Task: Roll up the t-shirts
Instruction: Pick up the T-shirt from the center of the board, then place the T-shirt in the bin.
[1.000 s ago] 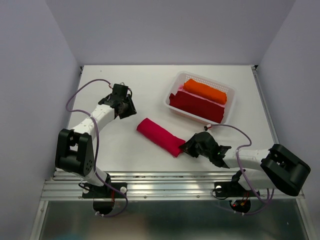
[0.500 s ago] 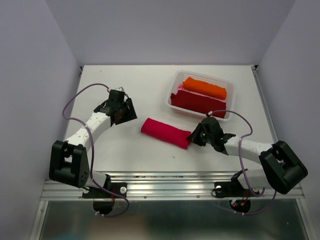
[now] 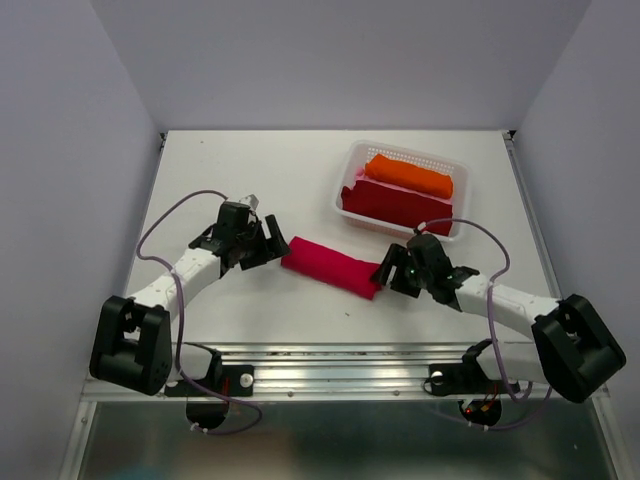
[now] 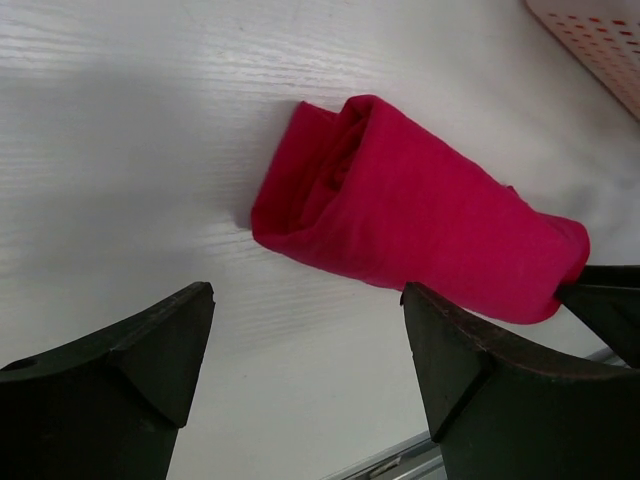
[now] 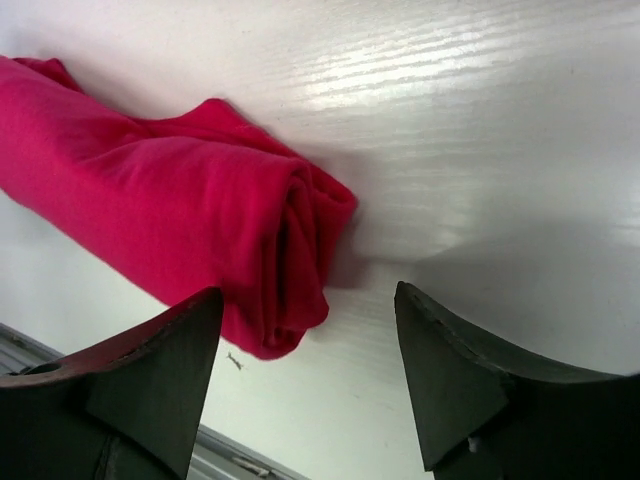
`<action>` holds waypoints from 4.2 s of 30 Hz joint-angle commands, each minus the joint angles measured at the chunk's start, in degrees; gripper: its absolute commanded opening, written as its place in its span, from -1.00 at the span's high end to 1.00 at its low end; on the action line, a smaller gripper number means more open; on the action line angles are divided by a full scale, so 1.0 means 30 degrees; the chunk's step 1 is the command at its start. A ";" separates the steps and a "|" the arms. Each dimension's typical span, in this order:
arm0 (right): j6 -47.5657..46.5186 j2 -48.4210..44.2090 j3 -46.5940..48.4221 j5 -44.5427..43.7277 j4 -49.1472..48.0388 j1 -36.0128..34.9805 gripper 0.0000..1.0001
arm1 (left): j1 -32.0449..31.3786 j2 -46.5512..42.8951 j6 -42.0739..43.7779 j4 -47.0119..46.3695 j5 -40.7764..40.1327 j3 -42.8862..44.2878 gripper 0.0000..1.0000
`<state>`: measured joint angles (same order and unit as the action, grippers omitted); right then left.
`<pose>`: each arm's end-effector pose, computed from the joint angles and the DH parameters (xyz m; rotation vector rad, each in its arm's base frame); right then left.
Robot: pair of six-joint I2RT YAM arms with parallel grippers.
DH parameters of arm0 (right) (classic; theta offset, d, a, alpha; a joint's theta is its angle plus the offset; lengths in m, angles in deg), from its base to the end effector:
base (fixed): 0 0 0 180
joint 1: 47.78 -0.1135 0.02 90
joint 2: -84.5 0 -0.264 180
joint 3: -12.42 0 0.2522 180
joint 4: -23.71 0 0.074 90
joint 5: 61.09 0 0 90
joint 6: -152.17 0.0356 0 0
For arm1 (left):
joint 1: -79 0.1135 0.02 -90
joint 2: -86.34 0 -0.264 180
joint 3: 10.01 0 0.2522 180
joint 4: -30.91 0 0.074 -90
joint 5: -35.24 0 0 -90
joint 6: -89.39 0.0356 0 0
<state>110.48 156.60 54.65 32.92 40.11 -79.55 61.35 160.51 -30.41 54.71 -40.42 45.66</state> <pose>0.1970 0.1249 0.1600 0.3258 2.4861 0.7144 0.2521 -0.0895 0.2144 -0.1204 2.3842 -0.6985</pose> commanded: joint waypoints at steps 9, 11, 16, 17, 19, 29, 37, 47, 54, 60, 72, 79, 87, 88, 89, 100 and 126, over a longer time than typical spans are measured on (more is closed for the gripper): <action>0.2934 -0.3611 -0.2279 -0.0314 -0.0373 0.0131 -0.55 | -0.0093 0.2404 -0.1315 -0.4724 0.1461 -0.0845 -0.70; 0.3549 -0.3466 -0.2691 0.0009 -0.1804 0.0131 -0.55 | -0.0093 0.2405 -0.1374 -0.4754 0.0671 -0.0933 -0.69; 0.4607 -0.2356 -0.3893 0.0802 -0.4653 0.0131 -0.56 | -0.0093 0.2872 -0.1491 -0.5249 0.0607 -0.1079 -0.69; 0.4695 -0.2178 -0.3981 0.0744 -0.4889 0.0131 -0.56 | -0.0093 0.2990 -0.1521 -0.5339 0.0753 -0.1138 -0.68; 0.4754 -0.1855 -0.4099 0.0569 -0.5622 0.0131 -0.56 | -0.0093 0.3517 -0.1695 -0.5631 0.1046 -0.1255 -0.65; 0.5134 0.0224 -0.3806 -0.1044 -0.6881 0.0131 -0.28 | -0.0093 0.4045 -0.1990 -0.5955 0.1252 -0.1636 -0.54; 0.6336 0.2042 -0.4128 -0.2740 -0.9606 -0.1244 0.06 | -0.0093 0.4192 -0.2019 -0.5955 0.1370 -0.1607 -0.54; 0.6952 0.1458 -0.4539 -0.4295 -0.9172 -0.1598 0.97 | -0.0093 0.4046 -0.1902 -0.5663 0.1340 -0.1519 -0.54; 0.6074 -0.1032 -0.4743 -0.5526 -0.6153 -0.1598 0.99 | -0.0239 0.3723 -0.1697 -0.5194 0.1136 -0.1665 -0.49; 0.5663 -0.0244 -0.4188 -0.5029 -0.6003 -0.1598 0.99 | -0.0825 0.4308 -0.1697 -0.5456 0.1486 -0.1344 -0.34; 0.5633 0.0196 -0.4275 -0.4765 -0.6415 -0.1598 0.99 | -0.1177 0.5538 -0.2135 -0.6833 0.2687 -0.1548 -0.18; 0.5663 0.0343 -0.4245 -0.4764 -0.6473 -0.1598 0.99 | -0.1646 0.5804 -0.2546 -0.7127 0.2893 -0.1109 0.48; 0.5283 -0.0943 -0.3543 -0.5115 -0.4780 -0.1598 0.99 | -0.1763 0.3555 -0.2051 -0.4465 0.1112 0.0119 1.00; 0.4934 -0.1671 -0.3310 -0.5319 -0.4513 -0.1598 0.99 | -0.1792 0.3171 -0.1961 -0.3736 0.0845 0.0238 1.00; 0.4756 -0.2026 -0.3134 -0.5437 -0.4250 -0.1598 0.99 | -0.1793 0.2848 -0.1874 -0.3439 0.0581 0.0384 1.00; 0.3407 -0.4373 -0.0790 -0.6024 -0.1874 -0.1598 0.99 | -0.1822 0.0004 -0.1551 -0.1181 -0.0476 0.2464 1.00; -0.2711 -0.3351 0.6998 -0.9659 0.0907 0.0094 0.98 | -0.1997 0.3921 -0.0174 0.0257 -0.0625 1.2915 1.00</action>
<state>109.65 144.84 69.43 8.00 41.61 -83.20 55.82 167.42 -32.47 57.90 -42.75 76.75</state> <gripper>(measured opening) 0.068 0.055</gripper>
